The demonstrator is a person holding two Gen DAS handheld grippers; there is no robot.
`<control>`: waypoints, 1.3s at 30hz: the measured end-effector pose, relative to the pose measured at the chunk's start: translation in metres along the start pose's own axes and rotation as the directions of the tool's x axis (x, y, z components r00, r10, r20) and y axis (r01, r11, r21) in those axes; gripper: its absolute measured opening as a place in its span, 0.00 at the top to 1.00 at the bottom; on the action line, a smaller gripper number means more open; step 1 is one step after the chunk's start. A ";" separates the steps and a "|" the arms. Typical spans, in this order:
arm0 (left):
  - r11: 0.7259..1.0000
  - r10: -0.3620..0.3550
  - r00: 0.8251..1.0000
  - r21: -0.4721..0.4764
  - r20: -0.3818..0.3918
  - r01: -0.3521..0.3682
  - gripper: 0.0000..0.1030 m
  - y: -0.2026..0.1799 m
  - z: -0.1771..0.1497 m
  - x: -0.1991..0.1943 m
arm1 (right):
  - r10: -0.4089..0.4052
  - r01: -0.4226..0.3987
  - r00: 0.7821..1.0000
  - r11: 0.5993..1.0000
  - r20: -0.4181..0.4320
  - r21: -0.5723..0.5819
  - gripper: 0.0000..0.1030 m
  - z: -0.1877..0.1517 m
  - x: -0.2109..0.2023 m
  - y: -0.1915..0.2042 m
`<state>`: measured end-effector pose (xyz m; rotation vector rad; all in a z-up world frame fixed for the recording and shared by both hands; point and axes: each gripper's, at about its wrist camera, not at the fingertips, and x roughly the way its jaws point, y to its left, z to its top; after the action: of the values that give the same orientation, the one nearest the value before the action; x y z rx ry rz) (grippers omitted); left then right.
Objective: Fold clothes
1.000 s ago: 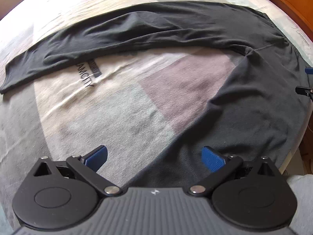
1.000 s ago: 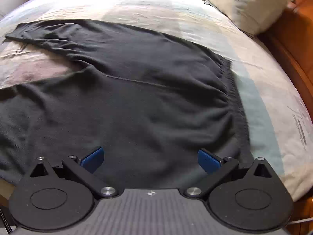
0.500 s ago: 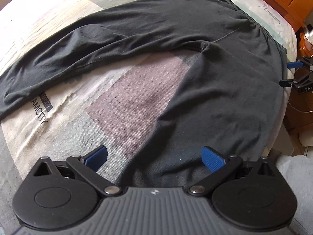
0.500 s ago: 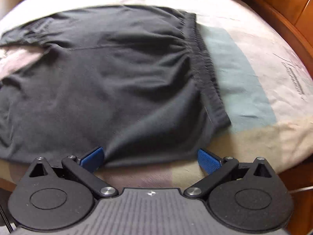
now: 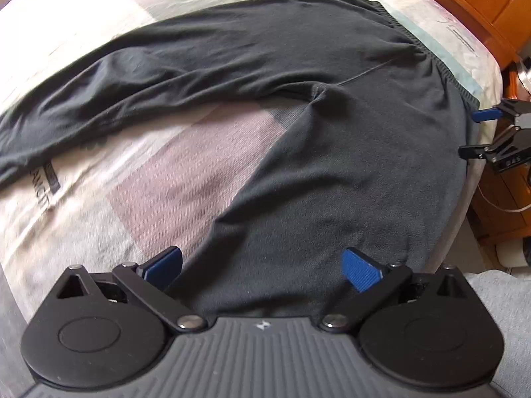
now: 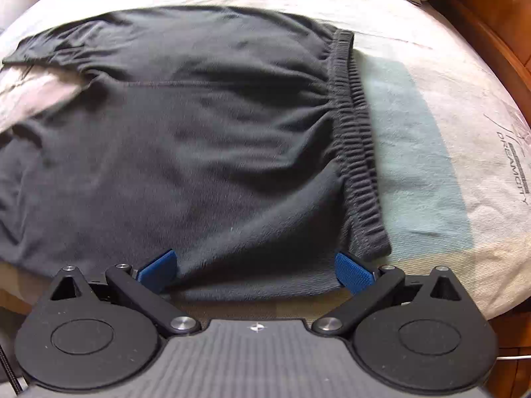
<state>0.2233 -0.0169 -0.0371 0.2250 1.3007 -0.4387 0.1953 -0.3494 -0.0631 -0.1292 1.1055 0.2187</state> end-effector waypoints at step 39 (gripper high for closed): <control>0.999 -0.029 1.000 -0.014 0.010 0.029 0.01 -0.082 0.015 0.045 | 0.197 -0.153 0.965 0.960 0.176 -0.236 0.00 0.220 0.138 0.034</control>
<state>0.2096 -0.1045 -0.0694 0.1921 1.2988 -0.4550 0.4381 -0.2544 -0.0891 -0.2031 0.8919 0.5044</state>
